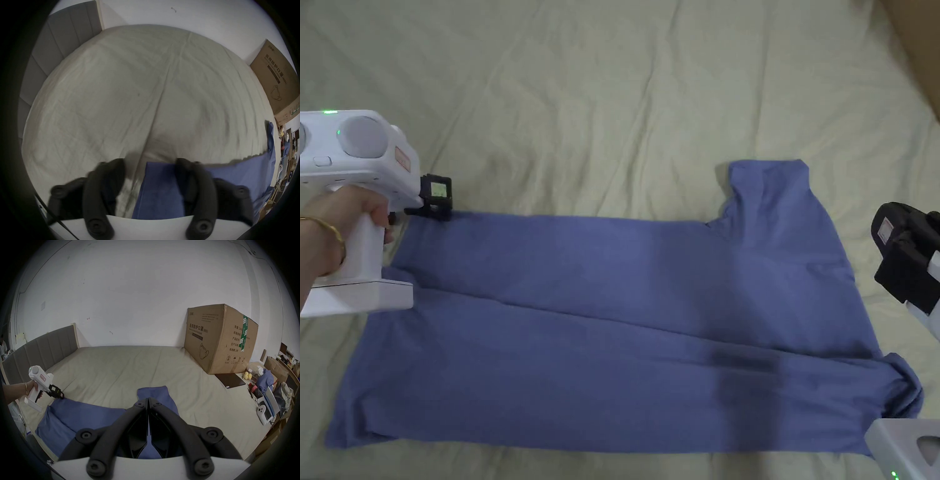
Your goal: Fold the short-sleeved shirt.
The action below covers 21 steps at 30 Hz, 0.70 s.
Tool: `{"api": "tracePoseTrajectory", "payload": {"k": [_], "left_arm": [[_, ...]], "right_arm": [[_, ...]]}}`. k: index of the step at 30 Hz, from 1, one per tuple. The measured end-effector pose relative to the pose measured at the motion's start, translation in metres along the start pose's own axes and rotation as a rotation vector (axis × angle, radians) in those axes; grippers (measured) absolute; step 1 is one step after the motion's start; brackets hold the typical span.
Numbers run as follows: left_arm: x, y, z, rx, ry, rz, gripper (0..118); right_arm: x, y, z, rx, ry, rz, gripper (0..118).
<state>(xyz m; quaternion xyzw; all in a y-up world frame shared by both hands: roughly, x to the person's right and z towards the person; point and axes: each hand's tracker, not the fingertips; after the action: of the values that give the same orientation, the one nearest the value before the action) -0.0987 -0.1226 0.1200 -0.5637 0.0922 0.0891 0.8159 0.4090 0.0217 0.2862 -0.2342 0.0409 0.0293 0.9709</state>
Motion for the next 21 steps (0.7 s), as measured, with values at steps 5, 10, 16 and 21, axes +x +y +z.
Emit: {"api": "tracePoseTrajectory", "payload": {"k": [5,10,16,21], "left_arm": [[0.010,-0.007,0.009,0.065,0.003,-0.099,0],[0.015,-0.018,0.039,0.158,-0.034,-0.113,0],[0.007,-0.029,0.086,0.299,-0.112,-0.039,0],[0.009,-0.041,0.108,0.340,-0.134,0.007,0]], "right_arm": [[0.004,-0.008,-0.011,-0.039,0.016,-0.056,0],[0.004,-0.006,-0.023,-0.071,0.014,-0.054,0],[0.032,0.027,-0.061,-0.170,0.012,-0.120,3],[0.054,0.044,-0.127,-0.418,0.050,-0.120,115]]}}
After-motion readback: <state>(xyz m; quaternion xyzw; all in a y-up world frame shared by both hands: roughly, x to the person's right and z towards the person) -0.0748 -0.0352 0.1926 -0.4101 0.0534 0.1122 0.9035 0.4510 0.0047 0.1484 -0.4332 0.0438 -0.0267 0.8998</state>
